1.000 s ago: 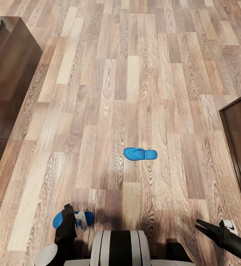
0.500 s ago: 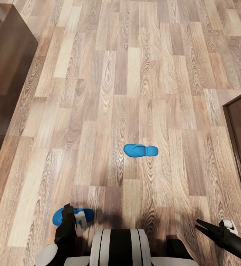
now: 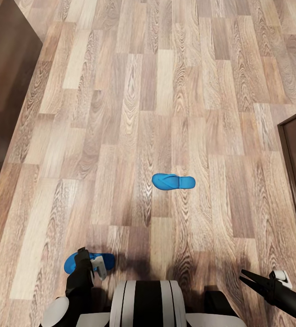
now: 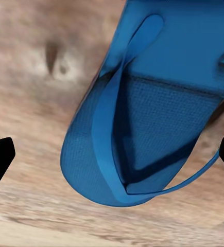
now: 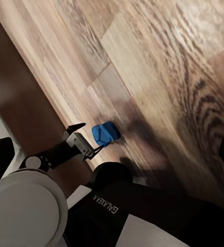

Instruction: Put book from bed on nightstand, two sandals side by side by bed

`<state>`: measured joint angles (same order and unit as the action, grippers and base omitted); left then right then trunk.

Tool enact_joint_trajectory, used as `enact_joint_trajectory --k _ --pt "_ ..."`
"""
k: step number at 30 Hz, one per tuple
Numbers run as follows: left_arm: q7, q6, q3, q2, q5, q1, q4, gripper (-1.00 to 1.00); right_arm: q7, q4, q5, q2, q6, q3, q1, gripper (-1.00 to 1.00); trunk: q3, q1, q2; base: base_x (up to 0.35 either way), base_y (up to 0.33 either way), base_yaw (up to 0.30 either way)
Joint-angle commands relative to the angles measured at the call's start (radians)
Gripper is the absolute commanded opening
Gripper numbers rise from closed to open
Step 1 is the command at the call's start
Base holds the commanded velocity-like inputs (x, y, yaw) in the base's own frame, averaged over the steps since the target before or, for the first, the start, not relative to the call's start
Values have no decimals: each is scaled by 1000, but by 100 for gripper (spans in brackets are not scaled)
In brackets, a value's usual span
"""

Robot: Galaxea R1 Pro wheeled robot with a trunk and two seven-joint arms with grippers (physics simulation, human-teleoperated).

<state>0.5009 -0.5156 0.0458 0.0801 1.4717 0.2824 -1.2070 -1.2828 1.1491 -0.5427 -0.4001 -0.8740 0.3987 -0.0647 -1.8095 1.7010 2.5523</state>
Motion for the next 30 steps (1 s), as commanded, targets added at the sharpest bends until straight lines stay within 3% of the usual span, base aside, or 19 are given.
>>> enact_joint_trajectory --k 1,30 --pt "-52 11 3 0 5 0 64 100 0 0 -3 0 -7 0 0 100 -1 0 0 0 0 0" --pt "-51 11 3 1 6 0 64 100 0 0 -3 0 -7 0 0 100 -1 0 0 0 0 0"
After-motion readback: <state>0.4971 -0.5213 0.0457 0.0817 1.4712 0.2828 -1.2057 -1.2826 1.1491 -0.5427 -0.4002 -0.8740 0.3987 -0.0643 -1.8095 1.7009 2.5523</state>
